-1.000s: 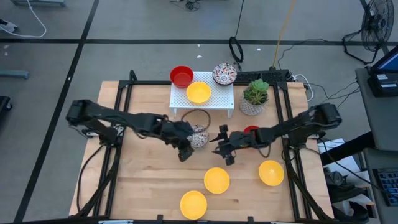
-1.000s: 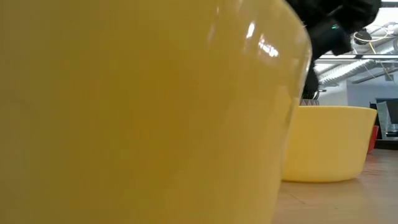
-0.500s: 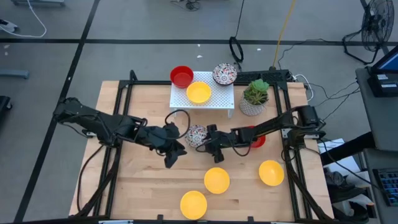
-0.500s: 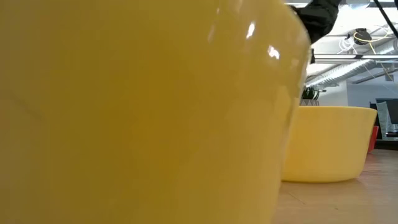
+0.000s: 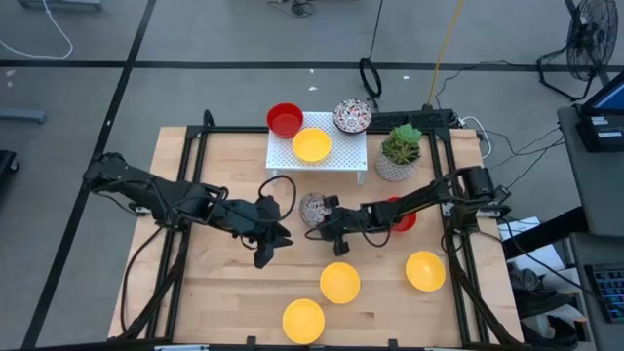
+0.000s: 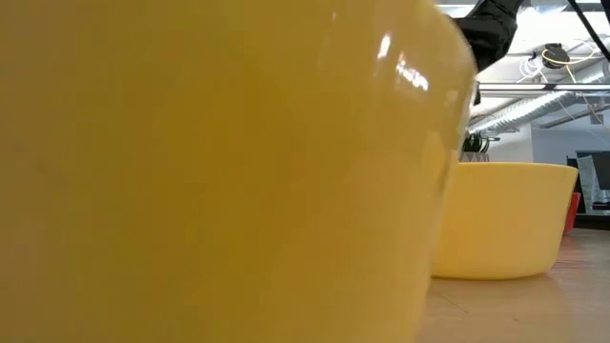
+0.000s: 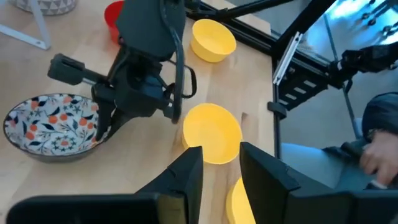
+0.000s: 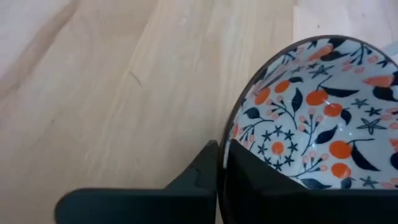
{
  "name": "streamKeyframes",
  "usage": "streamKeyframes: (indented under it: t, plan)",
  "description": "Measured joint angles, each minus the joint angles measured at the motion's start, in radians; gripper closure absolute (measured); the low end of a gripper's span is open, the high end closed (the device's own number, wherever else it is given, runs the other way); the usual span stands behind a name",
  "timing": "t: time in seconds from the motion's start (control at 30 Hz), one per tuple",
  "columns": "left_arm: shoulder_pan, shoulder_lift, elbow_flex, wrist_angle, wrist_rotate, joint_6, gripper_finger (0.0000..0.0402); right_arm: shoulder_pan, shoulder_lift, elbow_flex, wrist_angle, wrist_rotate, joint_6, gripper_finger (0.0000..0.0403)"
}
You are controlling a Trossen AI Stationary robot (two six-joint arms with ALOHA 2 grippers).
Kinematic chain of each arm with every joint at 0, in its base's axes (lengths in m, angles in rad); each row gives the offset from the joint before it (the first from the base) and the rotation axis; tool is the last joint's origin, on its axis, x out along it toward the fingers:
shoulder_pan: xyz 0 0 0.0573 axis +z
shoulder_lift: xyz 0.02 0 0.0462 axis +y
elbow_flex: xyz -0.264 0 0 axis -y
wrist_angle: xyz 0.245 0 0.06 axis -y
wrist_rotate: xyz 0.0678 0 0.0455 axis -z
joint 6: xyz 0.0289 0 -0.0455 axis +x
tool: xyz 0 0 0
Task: Pick & Place Mini bowls
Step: Stack the white patterned bowl on the other white patterned bowls on the shelf
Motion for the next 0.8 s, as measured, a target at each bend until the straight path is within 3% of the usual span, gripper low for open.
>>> streamKeyframes:
  t: [0.23,0.6,0.8]
  plan:
    - [0.000,0.000,0.000,-0.007,-0.002,0.100,0.0293,0.044,-0.095,-0.005,-0.115,0.004,0.002,0.0397]
    - [0.021,0.000,0.000,-0.006,-0.031,0.297,0.0293,0.144,-0.493,-0.004,-0.395,0.002,0.092,0.0399]
    - [0.063,0.000,0.000,-0.006,-0.078,0.343,0.0293,0.081,-0.683,-0.004,-0.412,0.007,0.088,0.0400]
